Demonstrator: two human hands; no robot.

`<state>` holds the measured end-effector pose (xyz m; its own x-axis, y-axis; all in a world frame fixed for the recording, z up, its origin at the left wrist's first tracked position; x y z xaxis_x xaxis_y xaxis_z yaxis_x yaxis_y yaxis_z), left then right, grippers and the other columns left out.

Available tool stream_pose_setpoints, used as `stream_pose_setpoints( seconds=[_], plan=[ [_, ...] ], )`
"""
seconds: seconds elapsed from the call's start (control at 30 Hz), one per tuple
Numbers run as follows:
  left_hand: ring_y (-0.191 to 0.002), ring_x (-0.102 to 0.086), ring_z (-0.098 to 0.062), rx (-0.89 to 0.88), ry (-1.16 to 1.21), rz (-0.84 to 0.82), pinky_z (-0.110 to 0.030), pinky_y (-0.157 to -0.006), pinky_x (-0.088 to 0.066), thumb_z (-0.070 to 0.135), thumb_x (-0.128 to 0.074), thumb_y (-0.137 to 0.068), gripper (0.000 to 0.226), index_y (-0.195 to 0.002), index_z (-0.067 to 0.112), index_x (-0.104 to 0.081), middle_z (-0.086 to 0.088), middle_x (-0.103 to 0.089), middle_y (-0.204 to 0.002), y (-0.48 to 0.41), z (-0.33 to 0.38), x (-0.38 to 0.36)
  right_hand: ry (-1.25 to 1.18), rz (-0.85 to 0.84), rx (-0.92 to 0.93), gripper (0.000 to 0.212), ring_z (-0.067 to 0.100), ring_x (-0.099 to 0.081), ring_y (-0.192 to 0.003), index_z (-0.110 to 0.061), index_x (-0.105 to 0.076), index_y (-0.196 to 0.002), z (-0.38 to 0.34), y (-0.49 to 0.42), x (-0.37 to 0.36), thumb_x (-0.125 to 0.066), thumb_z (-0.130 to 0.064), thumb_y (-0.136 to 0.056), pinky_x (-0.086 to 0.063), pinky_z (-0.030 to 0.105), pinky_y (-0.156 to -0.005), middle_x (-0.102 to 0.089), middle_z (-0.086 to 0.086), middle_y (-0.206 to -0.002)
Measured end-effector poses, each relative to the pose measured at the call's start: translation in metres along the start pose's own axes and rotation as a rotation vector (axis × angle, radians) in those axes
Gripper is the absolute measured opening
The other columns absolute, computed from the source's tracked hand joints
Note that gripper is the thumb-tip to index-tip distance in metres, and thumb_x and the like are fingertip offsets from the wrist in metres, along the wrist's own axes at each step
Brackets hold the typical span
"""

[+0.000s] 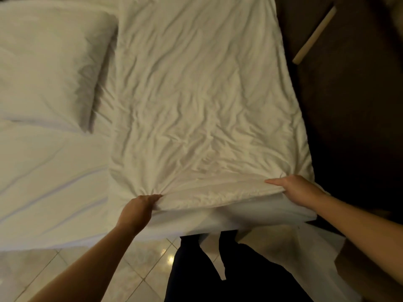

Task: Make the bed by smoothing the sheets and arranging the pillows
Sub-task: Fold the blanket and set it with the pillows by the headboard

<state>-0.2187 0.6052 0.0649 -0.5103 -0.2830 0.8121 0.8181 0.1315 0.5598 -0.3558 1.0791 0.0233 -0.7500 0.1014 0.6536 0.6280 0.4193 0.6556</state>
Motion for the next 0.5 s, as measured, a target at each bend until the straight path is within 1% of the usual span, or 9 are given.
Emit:
stream_pose_setpoints(
  seconds=[0.1,0.2,0.27,0.33,0.4,0.5],
  plan=[
    [-0.105,-0.07,-0.026,0.008,0.031,0.05,-0.038,-0.086,-0.057,0.005,-0.048,-0.092,0.062,-0.138,0.044,-0.061,-0.002,-0.073,-0.121,0.027,0.008,0.006,-0.014,-0.011,-0.015,0.073,0.025,-0.048,-0.135,-0.052,-0.043,-0.144,-0.005,0.025,0.004,-0.045,0.004,-0.098,-0.036,0.023,-0.113,-0.042,0.008,-0.155],
    [-0.107,-0.069,-0.029,0.006,0.037,0.087,-0.037,-0.087,-0.054,0.002,-0.045,-0.09,0.066,-0.141,0.042,-0.059,-0.005,-0.072,-0.124,0.052,0.017,0.006,-0.042,-0.01,-0.044,0.079,0.02,-0.055,-0.125,-0.06,-0.039,-0.138,-0.006,0.048,0.004,-0.051,0.004,-0.094,-0.044,0.019,-0.102,-0.048,0.006,-0.151],
    [-0.109,-0.068,-0.03,-0.008,0.031,0.099,-0.037,-0.088,-0.054,0.002,-0.043,-0.09,0.067,-0.143,0.041,-0.057,-0.006,-0.071,-0.125,0.065,0.023,0.005,-0.048,0.013,-0.069,0.076,0.023,-0.055,-0.124,-0.053,-0.043,-0.142,-0.008,0.065,0.007,-0.051,0.005,-0.094,-0.046,0.016,-0.094,-0.047,0.007,-0.15],
    [-0.11,-0.067,-0.03,-0.027,0.021,0.114,-0.037,-0.089,-0.052,0.003,-0.043,-0.092,0.066,-0.145,0.04,-0.056,-0.007,-0.07,-0.126,0.077,0.03,0.005,-0.035,0.06,-0.09,0.071,0.026,-0.054,-0.127,-0.046,-0.048,-0.144,-0.01,0.082,0.009,-0.052,0.005,-0.095,-0.046,0.019,-0.097,-0.046,0.009,-0.152],
    [-0.109,-0.067,-0.03,-0.041,0.0,0.124,-0.036,-0.086,-0.051,0.002,-0.043,-0.091,0.068,-0.146,0.039,-0.054,-0.008,-0.07,-0.124,0.087,0.032,0.003,-0.023,0.118,-0.097,0.069,0.027,-0.056,-0.126,-0.047,-0.048,-0.141,-0.014,0.099,0.01,-0.055,0.004,-0.095,-0.045,0.021,-0.099,-0.05,0.011,-0.149],
    [-0.104,-0.068,-0.028,-0.053,-0.046,0.124,-0.035,-0.082,-0.051,-0.001,-0.045,-0.084,0.075,-0.148,0.038,-0.052,-0.006,-0.072,-0.115,0.104,0.032,0.001,-0.032,0.177,-0.115,0.071,0.028,-0.058,-0.12,-0.051,-0.041,-0.138,-0.022,0.123,0.005,-0.051,0.005,-0.095,-0.046,0.02,-0.093,-0.054,0.012,-0.145]
  ],
)
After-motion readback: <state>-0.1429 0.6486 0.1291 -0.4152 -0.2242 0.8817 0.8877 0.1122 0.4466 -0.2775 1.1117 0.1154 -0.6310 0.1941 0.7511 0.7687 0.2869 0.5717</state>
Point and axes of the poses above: each hand's wrist, its own y-axis away from the middle knuckle, its own x-axis out of the back of the hand, z = x × y, the point moved 8 cm from there along -y, towards the middle knuckle
